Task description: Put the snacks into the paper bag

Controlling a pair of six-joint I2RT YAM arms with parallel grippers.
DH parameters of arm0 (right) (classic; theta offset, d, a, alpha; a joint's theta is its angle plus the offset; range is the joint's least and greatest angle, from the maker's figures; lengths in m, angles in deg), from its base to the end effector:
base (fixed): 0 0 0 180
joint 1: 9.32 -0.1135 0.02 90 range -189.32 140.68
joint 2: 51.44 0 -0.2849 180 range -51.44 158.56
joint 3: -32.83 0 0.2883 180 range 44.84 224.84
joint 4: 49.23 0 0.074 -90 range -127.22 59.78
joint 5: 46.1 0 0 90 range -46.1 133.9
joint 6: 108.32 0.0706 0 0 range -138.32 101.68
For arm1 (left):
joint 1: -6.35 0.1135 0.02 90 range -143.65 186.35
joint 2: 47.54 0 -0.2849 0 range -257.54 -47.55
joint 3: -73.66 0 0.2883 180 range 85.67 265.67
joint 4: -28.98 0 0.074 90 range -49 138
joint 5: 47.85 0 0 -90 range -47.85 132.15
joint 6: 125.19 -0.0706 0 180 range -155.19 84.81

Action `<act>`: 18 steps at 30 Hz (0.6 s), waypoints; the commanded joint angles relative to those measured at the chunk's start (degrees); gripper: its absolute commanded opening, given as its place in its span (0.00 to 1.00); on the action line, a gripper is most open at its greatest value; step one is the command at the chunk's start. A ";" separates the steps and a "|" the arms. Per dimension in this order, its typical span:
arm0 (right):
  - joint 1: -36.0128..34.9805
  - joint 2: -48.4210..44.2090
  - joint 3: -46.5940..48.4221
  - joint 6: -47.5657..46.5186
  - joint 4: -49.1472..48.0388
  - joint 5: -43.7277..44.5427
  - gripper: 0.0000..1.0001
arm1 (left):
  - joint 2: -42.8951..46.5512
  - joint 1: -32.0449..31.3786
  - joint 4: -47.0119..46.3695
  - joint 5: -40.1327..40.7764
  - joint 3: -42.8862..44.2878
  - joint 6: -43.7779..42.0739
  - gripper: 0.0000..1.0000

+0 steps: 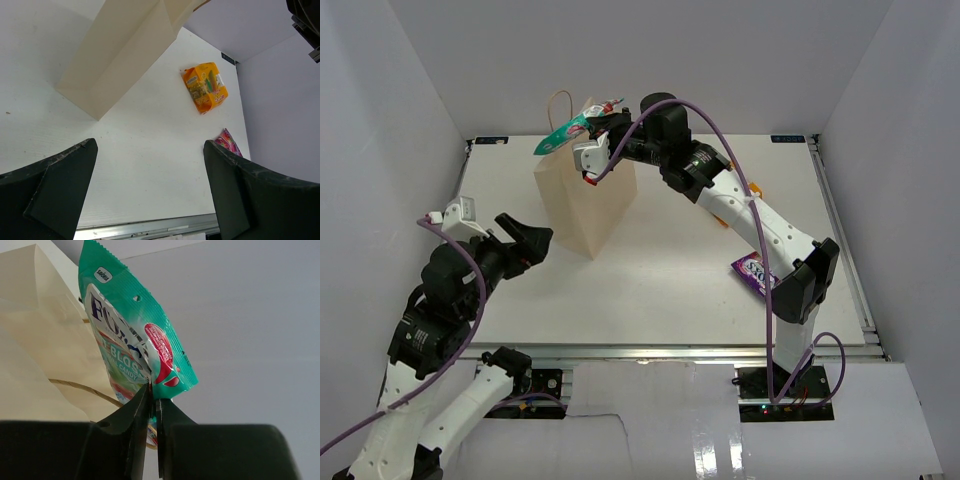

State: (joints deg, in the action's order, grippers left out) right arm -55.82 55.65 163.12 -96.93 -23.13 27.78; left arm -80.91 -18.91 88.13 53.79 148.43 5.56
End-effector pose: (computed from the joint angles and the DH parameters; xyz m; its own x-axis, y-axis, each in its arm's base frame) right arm 0.3371 0.3837 0.4922 0.8634 -0.4583 -0.2110 -0.2095 0.0549 -0.9763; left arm 0.1279 -0.0446 0.4172 -0.3683 -0.5332 -0.7617 0.0050 0.8181 -0.5751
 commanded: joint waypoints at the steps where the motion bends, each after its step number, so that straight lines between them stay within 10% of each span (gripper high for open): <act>1: 0.18 -1.88 2.04 -4.97 -1.08 0.91 0.14 | 0.84 -0.15 -0.03 1.63 0.78 -0.94 0.98; 18: 0.18 -1.18 1.69 -5.59 -2.40 2.23 0.32 | 1.02 -0.14 1.38 2.25 2.19 -1.20 0.98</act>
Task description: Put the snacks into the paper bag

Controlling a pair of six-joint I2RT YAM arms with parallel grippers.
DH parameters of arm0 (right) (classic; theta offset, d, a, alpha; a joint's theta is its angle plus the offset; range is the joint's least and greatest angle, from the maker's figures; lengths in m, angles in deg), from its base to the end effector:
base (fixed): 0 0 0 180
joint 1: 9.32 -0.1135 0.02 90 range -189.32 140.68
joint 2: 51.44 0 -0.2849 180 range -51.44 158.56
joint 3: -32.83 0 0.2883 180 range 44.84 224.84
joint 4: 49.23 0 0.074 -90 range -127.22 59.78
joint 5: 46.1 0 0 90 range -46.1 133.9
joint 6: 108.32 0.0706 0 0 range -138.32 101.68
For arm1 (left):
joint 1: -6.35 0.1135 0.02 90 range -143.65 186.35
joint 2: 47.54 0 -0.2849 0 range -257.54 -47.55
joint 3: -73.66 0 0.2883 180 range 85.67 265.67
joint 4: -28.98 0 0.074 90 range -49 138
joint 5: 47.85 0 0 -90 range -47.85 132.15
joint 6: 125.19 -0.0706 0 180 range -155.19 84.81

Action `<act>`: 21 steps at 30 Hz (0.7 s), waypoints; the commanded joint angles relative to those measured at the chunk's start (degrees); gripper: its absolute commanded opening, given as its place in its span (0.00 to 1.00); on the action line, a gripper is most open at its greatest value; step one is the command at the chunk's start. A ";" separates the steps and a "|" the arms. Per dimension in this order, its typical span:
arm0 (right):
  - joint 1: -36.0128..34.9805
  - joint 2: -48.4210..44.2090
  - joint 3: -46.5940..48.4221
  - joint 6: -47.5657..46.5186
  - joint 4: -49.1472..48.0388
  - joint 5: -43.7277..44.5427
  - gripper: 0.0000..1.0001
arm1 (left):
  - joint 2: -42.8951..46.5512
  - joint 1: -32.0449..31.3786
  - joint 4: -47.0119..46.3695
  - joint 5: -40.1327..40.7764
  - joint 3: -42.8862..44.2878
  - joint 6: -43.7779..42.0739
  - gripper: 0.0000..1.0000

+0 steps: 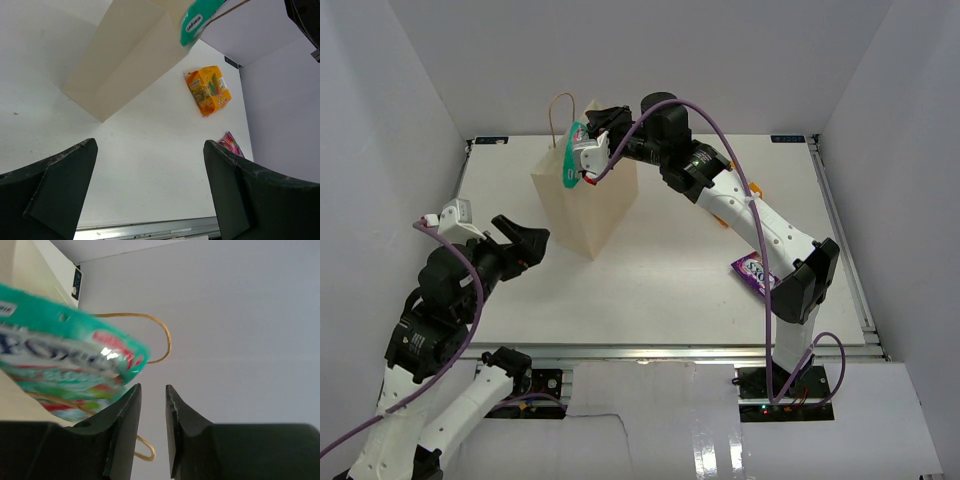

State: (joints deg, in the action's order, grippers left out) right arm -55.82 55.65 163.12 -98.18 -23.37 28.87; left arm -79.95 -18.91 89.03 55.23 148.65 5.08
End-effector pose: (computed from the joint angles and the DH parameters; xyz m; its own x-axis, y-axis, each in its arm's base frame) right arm 0.3383 0.3831 0.4928 0.8595 -0.4754 -0.1877 -0.1862 0.0508 -0.9812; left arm 0.1225 -0.0401 0.4184 -0.3496 -0.5312 -0.7717 -0.0073 0.8252 -0.5647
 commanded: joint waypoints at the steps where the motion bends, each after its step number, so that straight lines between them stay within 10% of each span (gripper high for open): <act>1: 0.10 -1.18 1.78 -4.34 -2.42 1.14 0.34 | 0.06 -0.14 0.57 0.81 1.97 -0.72 0.98; 13: -0.34 -0.30 4.14 -1.63 -5.67 1.14 0.48 | -0.91 -0.14 0.49 0.37 2.06 -0.63 0.98; 21: -0.43 -2.14 8.90 16.79 -11.64 3.86 0.61 | -3.01 -0.14 -1.36 -0.51 2.41 -1.86 0.98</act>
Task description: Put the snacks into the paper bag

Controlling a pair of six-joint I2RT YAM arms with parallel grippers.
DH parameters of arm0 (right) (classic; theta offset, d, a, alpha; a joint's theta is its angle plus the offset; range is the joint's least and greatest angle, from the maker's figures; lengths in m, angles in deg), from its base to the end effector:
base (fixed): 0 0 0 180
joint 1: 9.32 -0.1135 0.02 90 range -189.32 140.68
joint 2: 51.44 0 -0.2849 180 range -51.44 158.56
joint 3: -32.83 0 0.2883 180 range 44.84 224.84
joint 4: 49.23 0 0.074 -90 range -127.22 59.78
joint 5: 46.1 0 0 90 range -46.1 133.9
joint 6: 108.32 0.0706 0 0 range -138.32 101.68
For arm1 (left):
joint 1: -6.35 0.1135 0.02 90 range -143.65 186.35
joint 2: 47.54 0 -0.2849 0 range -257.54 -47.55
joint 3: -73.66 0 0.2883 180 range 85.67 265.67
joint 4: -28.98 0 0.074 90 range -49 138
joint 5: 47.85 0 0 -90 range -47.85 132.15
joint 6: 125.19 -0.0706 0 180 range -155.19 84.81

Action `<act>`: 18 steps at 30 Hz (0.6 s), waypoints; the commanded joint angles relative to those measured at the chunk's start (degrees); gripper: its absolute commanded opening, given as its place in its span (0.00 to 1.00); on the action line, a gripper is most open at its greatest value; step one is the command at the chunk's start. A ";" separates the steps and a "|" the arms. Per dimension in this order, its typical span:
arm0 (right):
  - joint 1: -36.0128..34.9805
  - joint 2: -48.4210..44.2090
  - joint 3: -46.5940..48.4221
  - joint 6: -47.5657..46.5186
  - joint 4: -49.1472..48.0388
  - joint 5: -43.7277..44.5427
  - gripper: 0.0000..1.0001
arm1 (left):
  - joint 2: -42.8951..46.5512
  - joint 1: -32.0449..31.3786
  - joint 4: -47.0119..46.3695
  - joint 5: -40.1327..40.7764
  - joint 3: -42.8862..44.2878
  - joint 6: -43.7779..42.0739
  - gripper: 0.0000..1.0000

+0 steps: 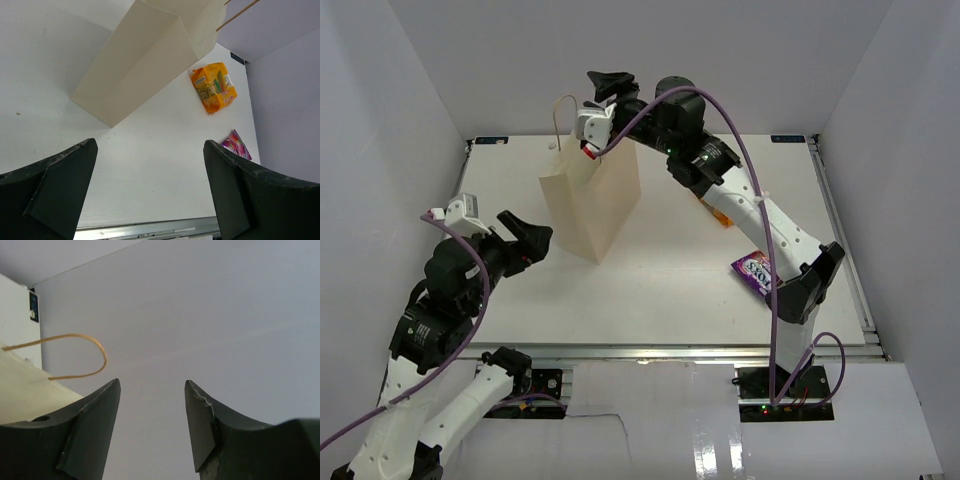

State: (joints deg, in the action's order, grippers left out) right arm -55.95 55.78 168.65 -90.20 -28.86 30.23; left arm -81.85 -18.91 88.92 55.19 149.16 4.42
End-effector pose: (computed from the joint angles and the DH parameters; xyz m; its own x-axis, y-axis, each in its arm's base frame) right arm 0.3303 0.3739 0.5440 0.8545 -0.4402 -0.2757 -0.1762 0.2535 -0.9511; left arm 0.1305 -0.0440 0.4181 -0.3658 -0.5142 -0.7758 -0.0139 0.8365 -0.5478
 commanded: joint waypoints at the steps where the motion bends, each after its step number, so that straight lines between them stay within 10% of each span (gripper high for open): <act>1: -0.30 -3.58 3.63 10.77 -6.95 4.25 0.62 | -1.46 -0.14 -2.03 -0.82 2.08 -1.90 0.98; 8: 6.97 -16.76 -5.84 32.39 -6.00 8.75 0.80 | -2.44 -0.14 -4.50 -4.69 2.52 -5.25 0.98; 18: 45.60 -35.50 -44.07 55.96 15.06 -10.92 0.90 | 1.17 -0.14 -5.38 -4.33 -0.99 -2.62 0.98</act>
State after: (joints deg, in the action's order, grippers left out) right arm -18.99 19.06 130.25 -44.19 -24.95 28.68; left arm -80.60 -18.91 84.81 52.00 149.24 1.06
